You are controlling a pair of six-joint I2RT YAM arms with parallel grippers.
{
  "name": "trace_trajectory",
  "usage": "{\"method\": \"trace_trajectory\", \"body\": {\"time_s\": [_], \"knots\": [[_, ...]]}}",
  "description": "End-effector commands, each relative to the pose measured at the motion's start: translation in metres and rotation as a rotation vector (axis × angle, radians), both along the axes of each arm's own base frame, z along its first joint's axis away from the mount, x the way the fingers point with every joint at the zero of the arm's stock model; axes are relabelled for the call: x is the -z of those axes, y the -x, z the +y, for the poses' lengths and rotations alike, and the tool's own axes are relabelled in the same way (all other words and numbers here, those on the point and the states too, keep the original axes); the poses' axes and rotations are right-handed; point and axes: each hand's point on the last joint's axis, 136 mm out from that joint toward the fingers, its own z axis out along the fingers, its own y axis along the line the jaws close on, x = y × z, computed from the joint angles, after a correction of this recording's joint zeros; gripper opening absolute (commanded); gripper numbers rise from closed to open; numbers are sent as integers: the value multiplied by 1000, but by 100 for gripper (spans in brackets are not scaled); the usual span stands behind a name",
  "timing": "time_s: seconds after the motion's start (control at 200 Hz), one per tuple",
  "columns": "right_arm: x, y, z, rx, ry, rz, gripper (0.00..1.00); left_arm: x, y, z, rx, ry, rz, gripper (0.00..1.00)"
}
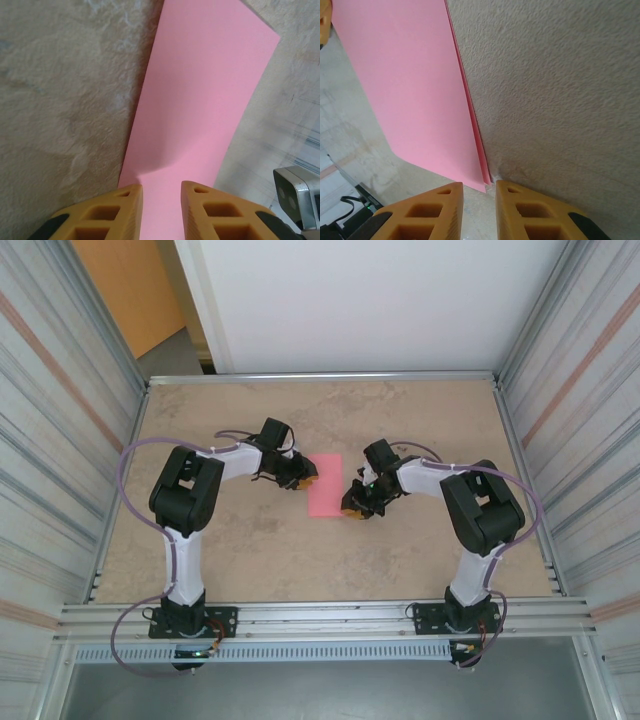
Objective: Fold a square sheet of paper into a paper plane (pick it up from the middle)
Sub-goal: Fold the triangle a second time at the center of the table.
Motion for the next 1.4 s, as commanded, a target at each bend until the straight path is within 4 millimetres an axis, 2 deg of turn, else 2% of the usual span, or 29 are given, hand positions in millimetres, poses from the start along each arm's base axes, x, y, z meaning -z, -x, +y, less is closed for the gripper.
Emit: {"method": "trace_trajectory", "body": {"time_s": [0.0,0.2,0.476,0.822,0.952,1.188,1.393], "knots": [[3,6,4,-51,4,4,24,29,16,9,-18,-59,94,27],[3,3,9,-60,-19,-5,22,30,17,9,-14,-59,96,27],[-7,-5,15,-60,-73,-43,22,30,17,8,-14,-54,98,27],[-9,-13,13,-29,-96,-53,22,28,17,7,-10,-47,94,27],[-7,-14,12,-7,-96,-42,19,27,16,7,-9,-49,90,27],[-5,-16,9,11,-79,-41,12,7,9,-1,16,-8,39,27],[-7,-12,0,15,-54,-53,4,-34,-5,-12,74,26,-93,28]]}}
